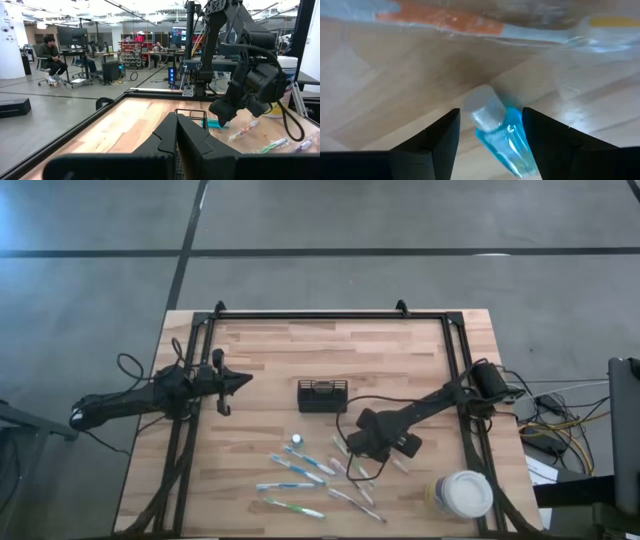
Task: Pick & Place toothbrushing station
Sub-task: Put the right blue mouthwash into the black mesh organizer
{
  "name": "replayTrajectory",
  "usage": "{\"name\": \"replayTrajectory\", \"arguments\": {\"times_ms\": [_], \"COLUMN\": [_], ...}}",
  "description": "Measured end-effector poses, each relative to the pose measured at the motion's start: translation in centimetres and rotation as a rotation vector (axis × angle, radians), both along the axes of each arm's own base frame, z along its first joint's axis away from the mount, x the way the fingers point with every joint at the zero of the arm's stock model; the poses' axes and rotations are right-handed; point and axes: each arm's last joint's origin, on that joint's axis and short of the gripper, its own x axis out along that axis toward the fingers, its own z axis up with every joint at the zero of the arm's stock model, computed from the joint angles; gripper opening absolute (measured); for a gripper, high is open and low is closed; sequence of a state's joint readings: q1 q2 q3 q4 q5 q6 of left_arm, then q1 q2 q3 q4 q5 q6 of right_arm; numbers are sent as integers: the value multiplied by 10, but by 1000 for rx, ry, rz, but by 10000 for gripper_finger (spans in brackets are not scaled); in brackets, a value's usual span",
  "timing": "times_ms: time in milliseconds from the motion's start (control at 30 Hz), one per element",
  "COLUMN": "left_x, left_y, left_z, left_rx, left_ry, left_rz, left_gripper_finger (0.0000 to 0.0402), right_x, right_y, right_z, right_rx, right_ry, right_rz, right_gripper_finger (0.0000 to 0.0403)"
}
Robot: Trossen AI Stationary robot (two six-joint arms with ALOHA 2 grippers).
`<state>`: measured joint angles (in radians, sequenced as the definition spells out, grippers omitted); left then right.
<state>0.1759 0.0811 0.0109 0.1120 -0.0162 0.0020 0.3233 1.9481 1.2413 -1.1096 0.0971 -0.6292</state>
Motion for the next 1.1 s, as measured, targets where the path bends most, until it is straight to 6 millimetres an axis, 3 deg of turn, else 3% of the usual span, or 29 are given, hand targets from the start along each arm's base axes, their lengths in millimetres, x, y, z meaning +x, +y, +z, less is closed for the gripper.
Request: {"name": "replayTrajectory", "arguments": {"times_ms": [367,700,867,967,1100], "left_x": [0,0,0,0,0], "left_y": [0,0,0,0,0], "left_z": [0,0,0,0,0], "left_rx": [0,-1,-1,-1,-2], "left_ry": [0,0,0,0,0], "left_rz": [-1,-1,-1,-1,-1], "left_gripper_finger": [12,12,12,12,12], "right_x": [-1,0,0,1,8], "right_y": [-1,-1,-1,0,2], "right_z": [-10,-10,-8,0,32], "right_rx": [-8,-5,-3,21,45], "right_ry": [11,-2,-21,-72,-255], "right_rz": [46,43,13,-27,-80], "right_gripper_finger": [163,88,86,86,86]}}
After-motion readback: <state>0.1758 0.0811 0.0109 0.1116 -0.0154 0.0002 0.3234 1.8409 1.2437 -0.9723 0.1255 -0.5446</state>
